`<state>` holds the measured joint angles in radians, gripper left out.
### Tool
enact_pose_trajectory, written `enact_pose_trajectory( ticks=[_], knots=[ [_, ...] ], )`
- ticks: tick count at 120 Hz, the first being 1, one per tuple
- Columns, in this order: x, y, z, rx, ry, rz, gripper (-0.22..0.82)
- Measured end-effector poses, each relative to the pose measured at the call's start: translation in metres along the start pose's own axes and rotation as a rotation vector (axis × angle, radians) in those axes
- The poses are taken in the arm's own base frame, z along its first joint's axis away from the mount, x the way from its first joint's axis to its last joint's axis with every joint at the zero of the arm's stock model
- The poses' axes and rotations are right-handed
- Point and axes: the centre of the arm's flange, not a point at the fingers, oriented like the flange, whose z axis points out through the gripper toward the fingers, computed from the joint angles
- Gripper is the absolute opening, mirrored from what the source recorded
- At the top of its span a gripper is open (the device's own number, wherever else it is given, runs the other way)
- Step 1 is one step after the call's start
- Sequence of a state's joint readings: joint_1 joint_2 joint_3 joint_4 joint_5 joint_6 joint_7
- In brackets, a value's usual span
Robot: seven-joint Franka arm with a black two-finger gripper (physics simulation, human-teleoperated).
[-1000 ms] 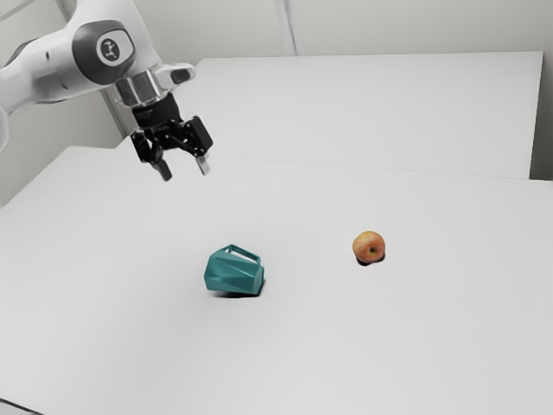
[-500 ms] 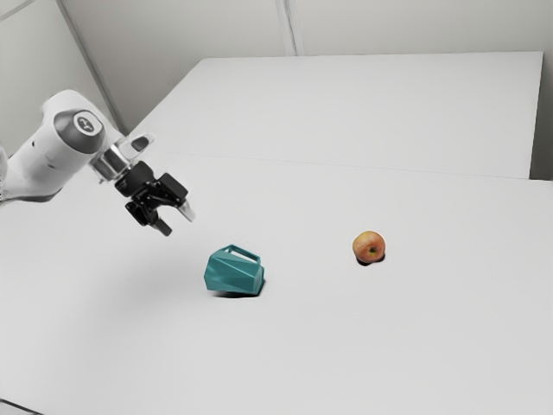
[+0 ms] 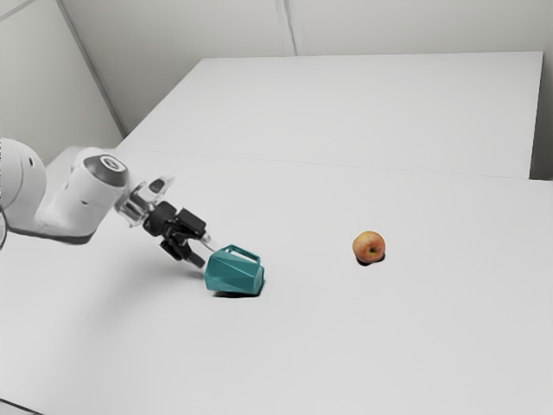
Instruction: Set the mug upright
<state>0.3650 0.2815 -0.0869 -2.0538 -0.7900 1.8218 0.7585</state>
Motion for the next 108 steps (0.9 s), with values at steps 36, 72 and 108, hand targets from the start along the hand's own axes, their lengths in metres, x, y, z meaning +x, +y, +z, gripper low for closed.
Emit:
enact_pose_trajectory(
  ticks=[36,72,108],
  knots=[
    [0.000,-0.003,0.017,-0.108,0.016,0.076,0.47],
    [0.000,0.001,0.020,-0.134,0.017,0.165,0.05],
    [0.002,0.016,0.017,-0.134,0.021,0.255,-0.13]
  ],
)
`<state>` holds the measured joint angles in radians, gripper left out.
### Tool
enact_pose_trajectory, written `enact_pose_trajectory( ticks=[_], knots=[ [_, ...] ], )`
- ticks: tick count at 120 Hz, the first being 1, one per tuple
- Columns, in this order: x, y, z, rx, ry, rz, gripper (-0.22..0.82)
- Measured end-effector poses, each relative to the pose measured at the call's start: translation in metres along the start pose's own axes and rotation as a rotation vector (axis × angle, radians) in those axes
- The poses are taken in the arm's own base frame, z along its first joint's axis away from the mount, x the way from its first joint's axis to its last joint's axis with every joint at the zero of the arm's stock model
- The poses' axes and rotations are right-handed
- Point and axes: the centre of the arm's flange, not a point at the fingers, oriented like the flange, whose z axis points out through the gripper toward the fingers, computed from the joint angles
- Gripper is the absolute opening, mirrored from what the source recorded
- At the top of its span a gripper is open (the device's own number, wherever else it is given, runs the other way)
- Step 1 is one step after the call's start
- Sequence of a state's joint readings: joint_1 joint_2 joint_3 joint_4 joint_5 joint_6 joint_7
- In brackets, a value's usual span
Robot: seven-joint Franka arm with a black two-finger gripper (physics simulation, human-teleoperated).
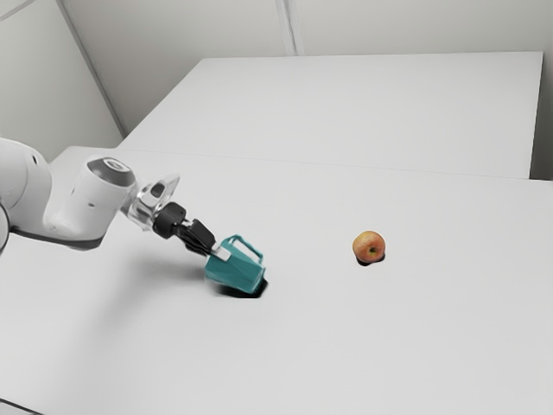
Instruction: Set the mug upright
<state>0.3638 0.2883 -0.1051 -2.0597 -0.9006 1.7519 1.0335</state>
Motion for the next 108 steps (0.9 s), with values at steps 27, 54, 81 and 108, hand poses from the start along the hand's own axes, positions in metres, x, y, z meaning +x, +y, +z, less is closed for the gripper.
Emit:
enact_pose_trajectory(
  ticks=[27,54,81,108],
  knots=[
    [0.023,0.071,-0.012,0.149,-0.062,0.182,-0.16],
    [0.042,0.135,0.004,0.542,-0.316,0.382,-0.17],
    [0.046,0.154,0.054,0.791,-0.426,0.452,-0.18],
    [0.038,0.173,0.092,0.900,-0.416,0.441,-0.18]
  ],
)
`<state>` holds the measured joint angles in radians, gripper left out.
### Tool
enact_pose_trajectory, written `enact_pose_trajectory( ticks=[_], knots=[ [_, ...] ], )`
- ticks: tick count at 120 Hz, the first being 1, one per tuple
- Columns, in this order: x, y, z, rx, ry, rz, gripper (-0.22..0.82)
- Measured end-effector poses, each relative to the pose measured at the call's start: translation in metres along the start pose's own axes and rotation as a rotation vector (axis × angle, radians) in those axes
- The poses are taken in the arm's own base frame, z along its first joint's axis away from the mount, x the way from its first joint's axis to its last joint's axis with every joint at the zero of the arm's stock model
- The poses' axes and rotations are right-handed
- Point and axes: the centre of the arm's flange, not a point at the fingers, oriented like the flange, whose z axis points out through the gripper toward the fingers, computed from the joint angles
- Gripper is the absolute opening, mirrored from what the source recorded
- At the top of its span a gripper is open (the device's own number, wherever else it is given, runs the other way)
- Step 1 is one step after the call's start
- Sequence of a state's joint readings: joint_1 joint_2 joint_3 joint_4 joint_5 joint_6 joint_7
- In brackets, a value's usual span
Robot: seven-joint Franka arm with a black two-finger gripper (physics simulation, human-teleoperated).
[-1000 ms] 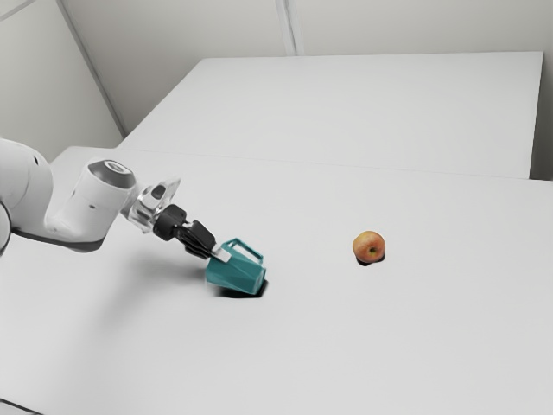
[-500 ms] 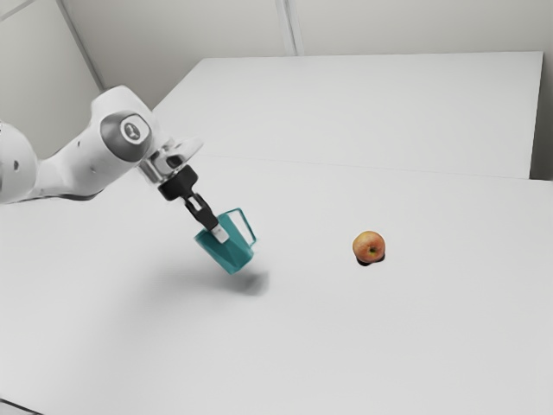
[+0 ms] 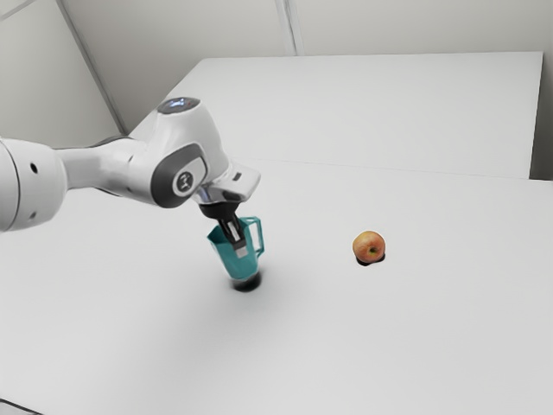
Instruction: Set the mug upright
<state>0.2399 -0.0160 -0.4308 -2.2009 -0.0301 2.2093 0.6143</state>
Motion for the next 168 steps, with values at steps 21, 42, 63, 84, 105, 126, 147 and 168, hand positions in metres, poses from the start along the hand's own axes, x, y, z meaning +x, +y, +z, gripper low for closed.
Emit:
enact_pose_trajectory(
  ticks=[21,42,63,84,105,126,147,168],
  knots=[
    [0.004,0.010,0.008,0.021,0.003,-0.064,-0.18],
    [-0.004,0.001,0.014,0.028,0.010,-0.157,-0.18],
    [-0.019,-0.015,0.021,0.032,0.015,-0.254,-0.18],
    [-0.033,-0.034,0.026,0.034,0.021,-0.343,-0.18],
    [-0.049,-0.052,0.031,0.033,0.019,-0.421,-0.18],
    [-0.063,-0.067,0.036,0.028,0.014,-0.485,-0.17],
    [-0.063,-0.066,0.037,0.018,0.015,-0.498,0.19],
    [-0.048,-0.050,0.033,0.021,0.019,-0.463,0.42]
  ],
)
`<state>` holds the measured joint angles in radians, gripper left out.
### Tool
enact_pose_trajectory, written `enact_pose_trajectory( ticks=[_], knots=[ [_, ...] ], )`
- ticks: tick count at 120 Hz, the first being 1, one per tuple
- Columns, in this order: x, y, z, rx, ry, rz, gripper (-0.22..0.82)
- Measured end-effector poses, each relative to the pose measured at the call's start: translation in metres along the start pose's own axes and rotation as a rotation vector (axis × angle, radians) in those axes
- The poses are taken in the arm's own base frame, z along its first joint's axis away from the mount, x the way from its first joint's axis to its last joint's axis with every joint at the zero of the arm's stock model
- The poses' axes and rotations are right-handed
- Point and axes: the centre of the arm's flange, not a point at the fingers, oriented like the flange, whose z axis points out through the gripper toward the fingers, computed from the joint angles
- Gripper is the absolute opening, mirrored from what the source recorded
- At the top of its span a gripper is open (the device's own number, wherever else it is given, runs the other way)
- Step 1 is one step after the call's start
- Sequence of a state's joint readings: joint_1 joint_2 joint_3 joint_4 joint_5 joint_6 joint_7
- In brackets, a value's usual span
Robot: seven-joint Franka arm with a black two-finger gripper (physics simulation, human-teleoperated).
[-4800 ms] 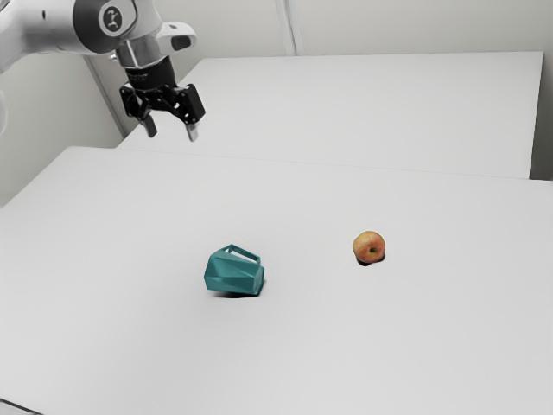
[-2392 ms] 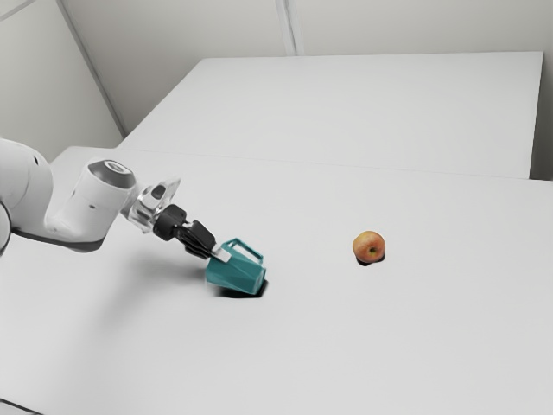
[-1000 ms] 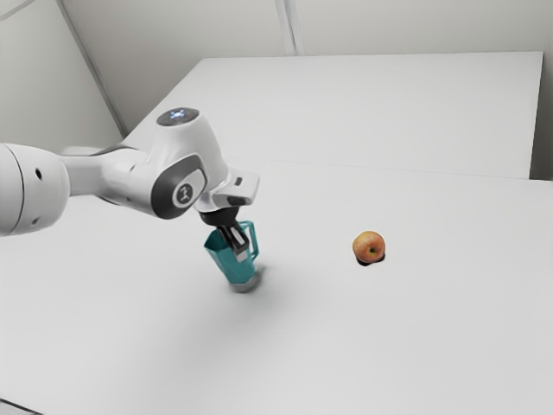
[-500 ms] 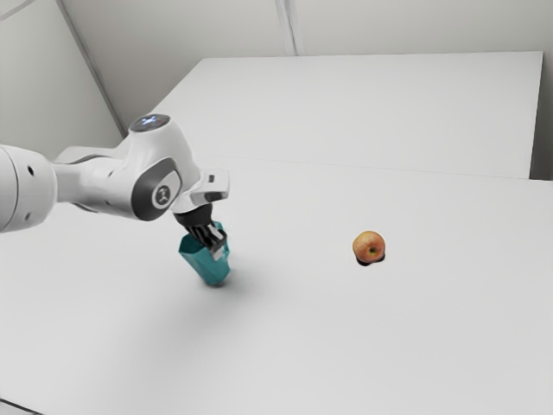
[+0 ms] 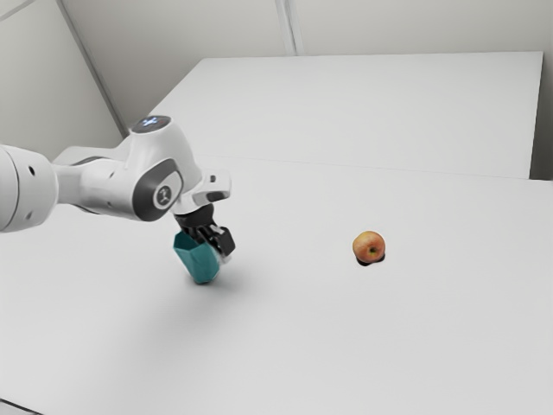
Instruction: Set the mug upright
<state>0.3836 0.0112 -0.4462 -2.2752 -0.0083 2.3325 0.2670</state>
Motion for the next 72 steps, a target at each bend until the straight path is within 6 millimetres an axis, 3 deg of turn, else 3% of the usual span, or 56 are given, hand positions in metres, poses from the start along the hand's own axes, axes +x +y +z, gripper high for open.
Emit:
enact_pose_trajectory(
  ticks=[16,35,72],
  knots=[
    [0.007,0.018,-0.012,0.017,0.008,0.043,0.51],
    [0.027,0.028,-0.067,0.059,0.058,0.075,0.56],
    [0.068,-0.022,-0.182,0.035,0.089,-0.036,0.59]
  ],
)
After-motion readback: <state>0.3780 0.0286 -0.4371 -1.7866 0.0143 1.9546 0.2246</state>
